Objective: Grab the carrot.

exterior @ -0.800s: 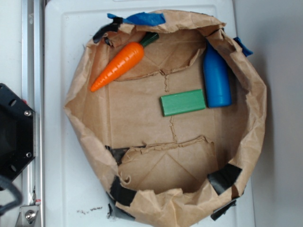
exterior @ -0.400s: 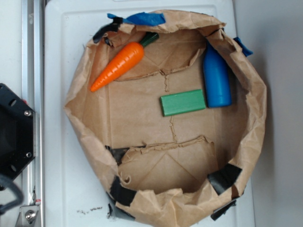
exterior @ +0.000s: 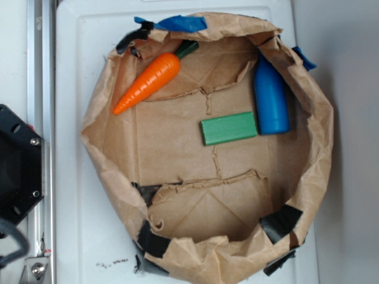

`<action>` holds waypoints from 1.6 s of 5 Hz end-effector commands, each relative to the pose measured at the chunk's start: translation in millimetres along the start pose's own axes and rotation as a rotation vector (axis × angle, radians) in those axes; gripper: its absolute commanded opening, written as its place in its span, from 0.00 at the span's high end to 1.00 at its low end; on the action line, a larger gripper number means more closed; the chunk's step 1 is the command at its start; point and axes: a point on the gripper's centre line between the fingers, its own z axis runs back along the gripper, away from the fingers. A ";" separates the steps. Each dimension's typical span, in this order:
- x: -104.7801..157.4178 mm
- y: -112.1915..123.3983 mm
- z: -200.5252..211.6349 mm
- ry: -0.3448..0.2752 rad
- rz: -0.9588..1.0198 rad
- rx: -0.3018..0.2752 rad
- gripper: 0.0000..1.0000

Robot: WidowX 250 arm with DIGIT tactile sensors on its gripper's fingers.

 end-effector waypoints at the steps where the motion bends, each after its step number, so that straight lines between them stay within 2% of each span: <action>1: 1.9 -0.5 2.6 -0.011 -0.002 -0.002 0.00; 2: 41.0 -0.1 -6.0 -0.014 0.100 -0.009 0.00; 3: 80.2 -1.6 -23.0 -0.023 0.217 0.023 0.00; 4: 99.3 1.2 -36.1 -0.047 0.327 0.031 0.00; 5: 115.3 12.9 -67.8 -0.051 0.423 0.038 0.00; 7: 127.2 29.3 -125.8 -0.040 0.458 0.067 0.00; 8: 122.5 37.2 -142.5 -0.027 0.477 0.089 0.00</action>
